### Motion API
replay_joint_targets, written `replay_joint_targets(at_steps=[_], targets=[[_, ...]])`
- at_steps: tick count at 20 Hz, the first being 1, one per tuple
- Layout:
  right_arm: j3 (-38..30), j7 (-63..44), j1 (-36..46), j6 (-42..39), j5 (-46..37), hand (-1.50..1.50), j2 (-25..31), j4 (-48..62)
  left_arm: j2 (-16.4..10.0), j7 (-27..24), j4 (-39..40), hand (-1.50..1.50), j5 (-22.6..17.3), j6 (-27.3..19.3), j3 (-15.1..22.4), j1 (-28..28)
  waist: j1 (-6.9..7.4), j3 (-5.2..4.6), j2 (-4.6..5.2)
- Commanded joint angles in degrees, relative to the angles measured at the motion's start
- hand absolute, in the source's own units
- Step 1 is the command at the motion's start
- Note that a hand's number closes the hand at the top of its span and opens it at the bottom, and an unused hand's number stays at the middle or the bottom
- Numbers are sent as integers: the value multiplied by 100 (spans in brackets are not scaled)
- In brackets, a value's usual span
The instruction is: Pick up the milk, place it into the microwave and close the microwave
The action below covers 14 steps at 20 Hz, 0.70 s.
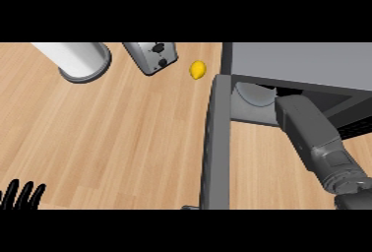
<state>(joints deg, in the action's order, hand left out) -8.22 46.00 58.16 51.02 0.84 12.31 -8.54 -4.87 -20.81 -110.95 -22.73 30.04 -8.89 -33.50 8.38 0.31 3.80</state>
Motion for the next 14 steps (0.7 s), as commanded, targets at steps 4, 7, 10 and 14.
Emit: replay_joint_targets(at_steps=[4,7,10,14], targets=[[481,-1339,-681,1769,-625,-150,381,832,-46,-36,14,-150,78,-4,-6,227,114,-71,185],[747,-2019,-724,1970,-923,-150,415,839,-95,-9,-22,-150,90,6,-32,216,196,-63,140],[1133,-1545,-145,801,-1307,-150,15,842,-84,68,95,-150,140,8,60,278,241,-2,49],[1178,-1481,42,494,-1352,-150,-242,766,-55,77,256,-150,186,-120,-6,464,169,6,43]])
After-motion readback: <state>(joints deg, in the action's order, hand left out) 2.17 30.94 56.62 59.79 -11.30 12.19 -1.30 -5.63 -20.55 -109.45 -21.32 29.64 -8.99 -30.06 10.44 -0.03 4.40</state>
